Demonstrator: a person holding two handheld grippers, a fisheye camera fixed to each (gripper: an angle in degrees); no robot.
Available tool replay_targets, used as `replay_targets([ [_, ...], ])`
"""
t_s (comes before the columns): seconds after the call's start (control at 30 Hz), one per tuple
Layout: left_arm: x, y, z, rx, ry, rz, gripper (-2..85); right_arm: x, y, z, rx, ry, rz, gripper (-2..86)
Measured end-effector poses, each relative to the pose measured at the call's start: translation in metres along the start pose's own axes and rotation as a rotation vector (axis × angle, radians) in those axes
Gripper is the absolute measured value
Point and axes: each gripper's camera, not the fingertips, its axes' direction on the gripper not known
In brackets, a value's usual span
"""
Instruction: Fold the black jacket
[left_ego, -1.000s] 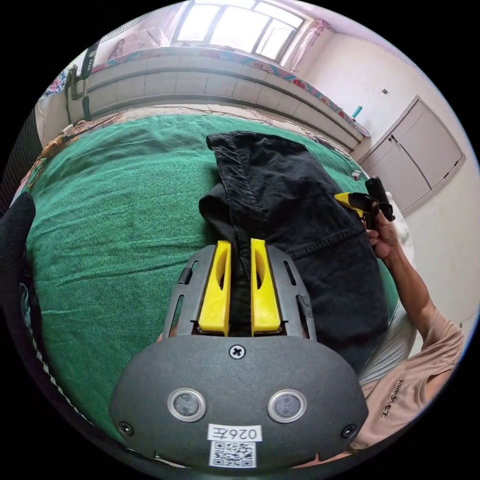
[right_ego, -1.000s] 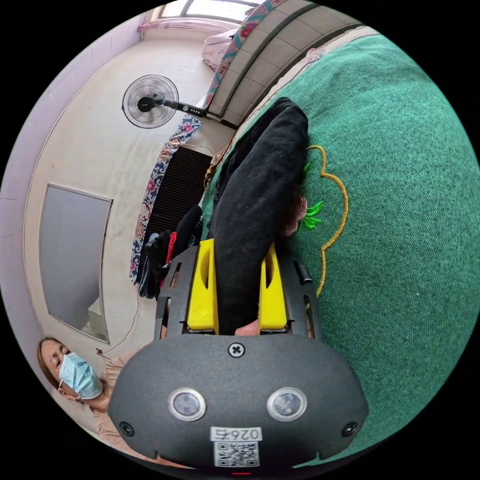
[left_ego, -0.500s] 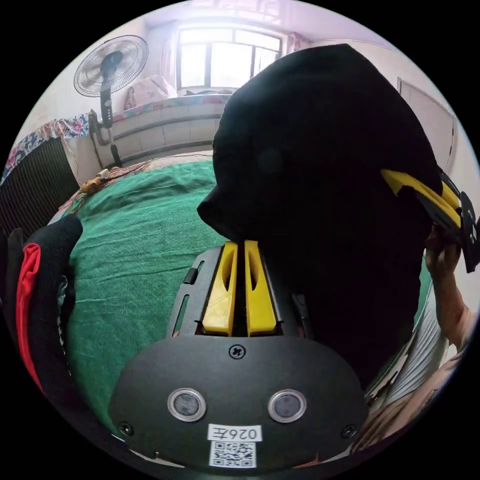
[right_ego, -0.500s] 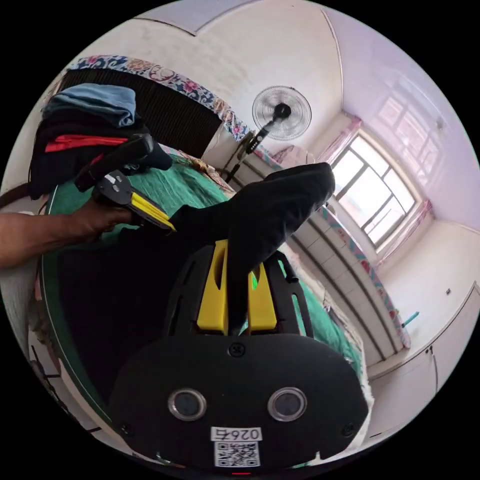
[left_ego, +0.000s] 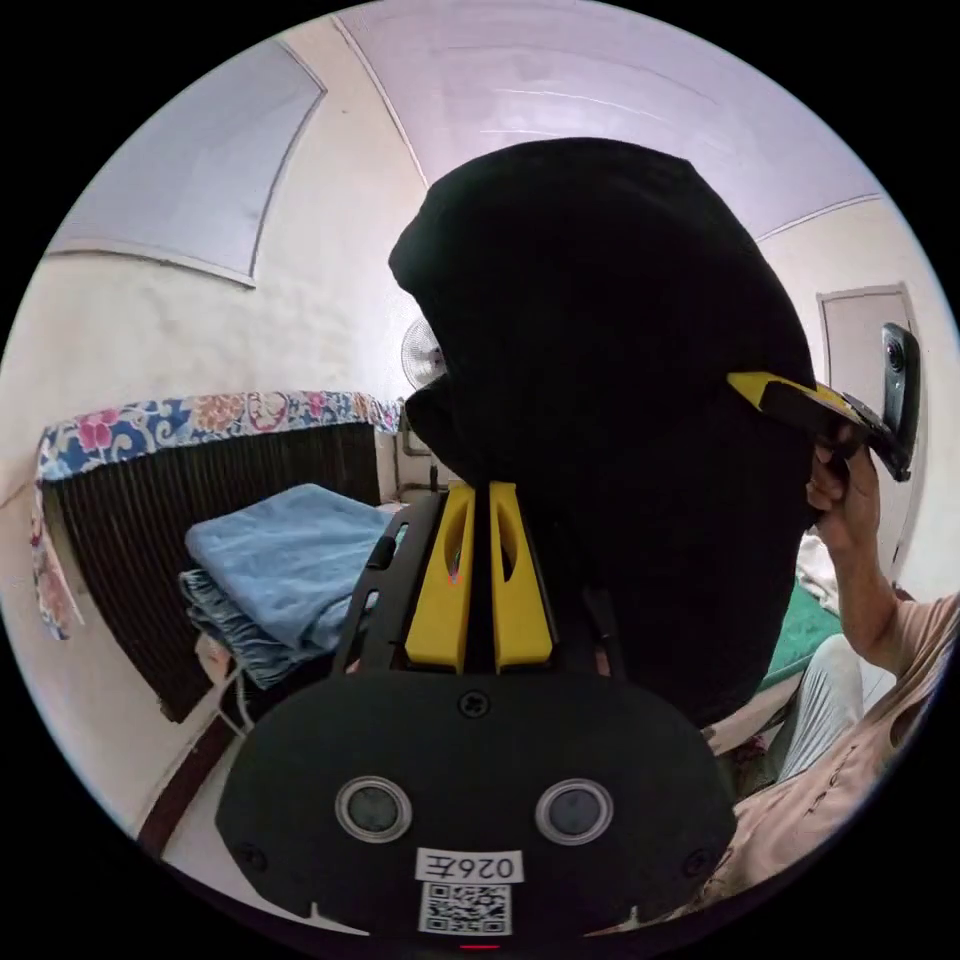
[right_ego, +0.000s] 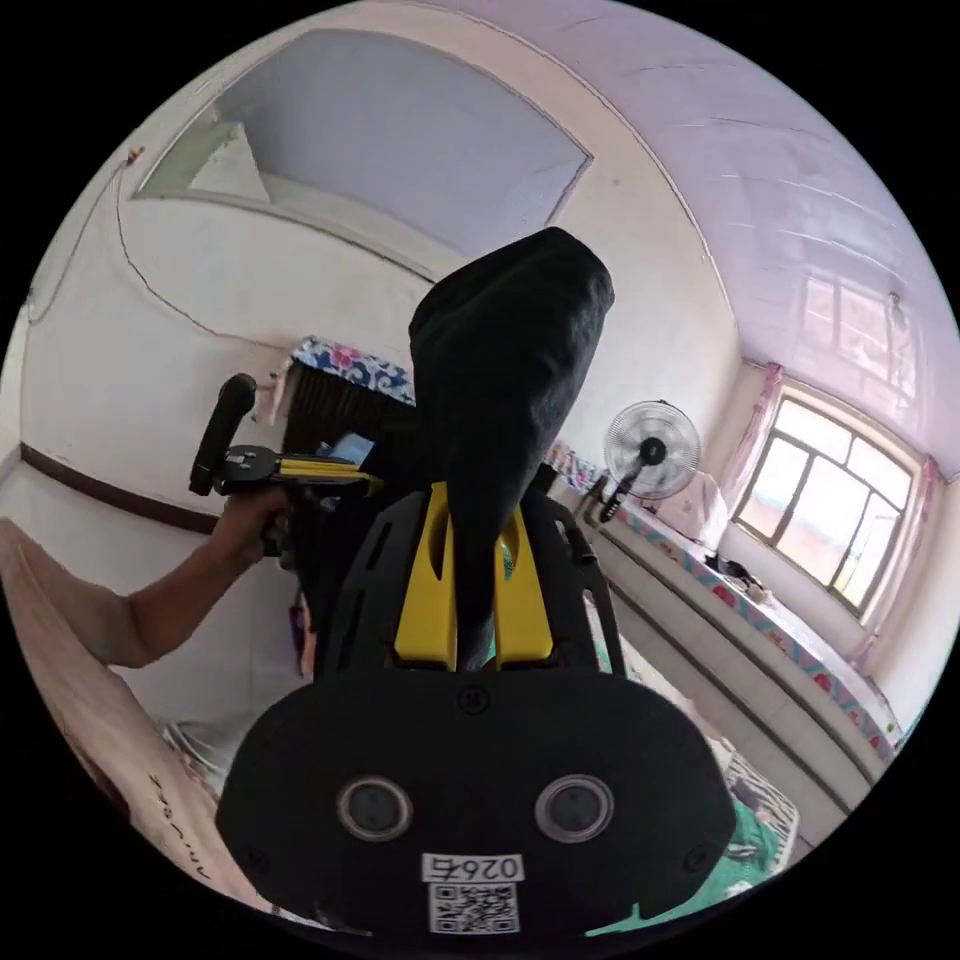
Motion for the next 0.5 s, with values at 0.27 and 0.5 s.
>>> replay_targets([
  [0.27,-0.093,-0.079,-0.04,-0.177,-0.396,0.184,0.6,-0.001,-0.084,0.145,0.098,-0.52,0.28,1.1],
  [0.5,-0.152,-0.072,0.194,-0.56,-0.151,0.152,1.4,0.08,-0.011,0.351,-0.08,-0.453,0.699,2.2],
])
